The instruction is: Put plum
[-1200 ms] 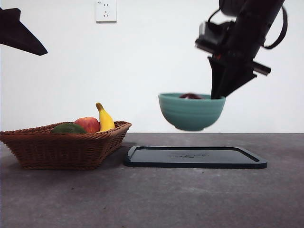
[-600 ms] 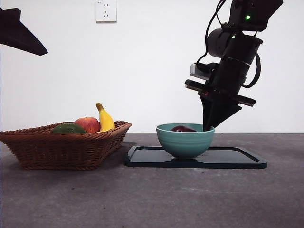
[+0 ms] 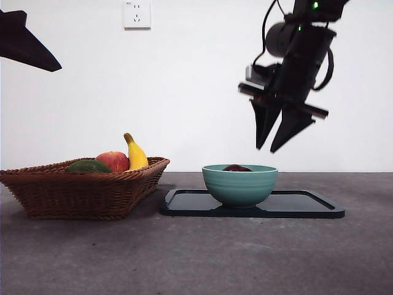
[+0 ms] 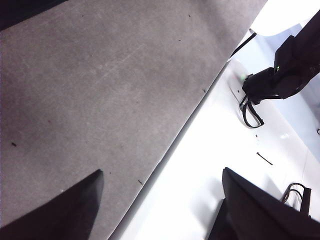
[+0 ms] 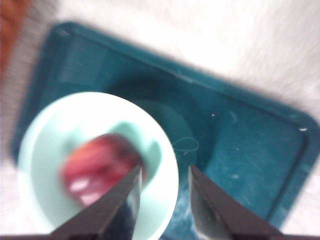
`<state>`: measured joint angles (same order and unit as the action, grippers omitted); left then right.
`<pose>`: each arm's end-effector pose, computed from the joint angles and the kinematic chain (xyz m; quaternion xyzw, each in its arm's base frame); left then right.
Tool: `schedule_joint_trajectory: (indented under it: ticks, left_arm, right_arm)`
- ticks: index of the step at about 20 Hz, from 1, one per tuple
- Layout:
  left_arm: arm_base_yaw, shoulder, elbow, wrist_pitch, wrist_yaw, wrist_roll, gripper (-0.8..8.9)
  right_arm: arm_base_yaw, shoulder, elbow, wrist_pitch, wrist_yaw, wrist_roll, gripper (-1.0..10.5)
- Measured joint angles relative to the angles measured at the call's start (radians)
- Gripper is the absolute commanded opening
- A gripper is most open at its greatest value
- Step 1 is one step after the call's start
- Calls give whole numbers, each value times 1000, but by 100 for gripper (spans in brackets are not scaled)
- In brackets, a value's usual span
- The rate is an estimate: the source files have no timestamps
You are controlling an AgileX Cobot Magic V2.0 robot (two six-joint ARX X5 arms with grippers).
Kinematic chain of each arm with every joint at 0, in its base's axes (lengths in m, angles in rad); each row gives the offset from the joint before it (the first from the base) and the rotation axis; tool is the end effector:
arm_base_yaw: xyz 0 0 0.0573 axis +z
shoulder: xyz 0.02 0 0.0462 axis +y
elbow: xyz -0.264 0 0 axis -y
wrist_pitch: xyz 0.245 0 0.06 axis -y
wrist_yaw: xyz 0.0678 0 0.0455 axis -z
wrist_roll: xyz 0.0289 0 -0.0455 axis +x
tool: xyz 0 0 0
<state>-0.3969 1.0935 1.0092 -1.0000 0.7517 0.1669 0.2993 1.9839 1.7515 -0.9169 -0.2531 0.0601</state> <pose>0.1671 -0.0914 0.2986 -0.0308 0.4673 -0.5061 0.7243 0.3967 0.1300 0.2599 0.0117 0.5500 0.2125 0.8076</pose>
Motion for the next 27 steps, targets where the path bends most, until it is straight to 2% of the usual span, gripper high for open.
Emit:
schedule_joint_trajectory:
  ticks: [9, 15, 21, 24, 27]
  left_arm:
    - [0, 0, 0, 0, 0, 0, 374]
    - [0, 0, 0, 6, 0, 0, 374]
    - [0, 0, 0, 47, 0, 0, 374]
    - [0, 0, 0, 47, 0, 0, 374]
    - [0, 0, 0, 47, 0, 0, 374]
  right_arm:
    - [0, -474, 13, -177, -1, -46, 154]
    - [1, -801, -291, -126, -15, -57, 154]
    - [1, -1121, -632, -58, -164, -58, 154]
    - [1, -1201, -760, -57, -209, -59, 154]
    - [1, -1262, -874, -14, -299, -60, 154]
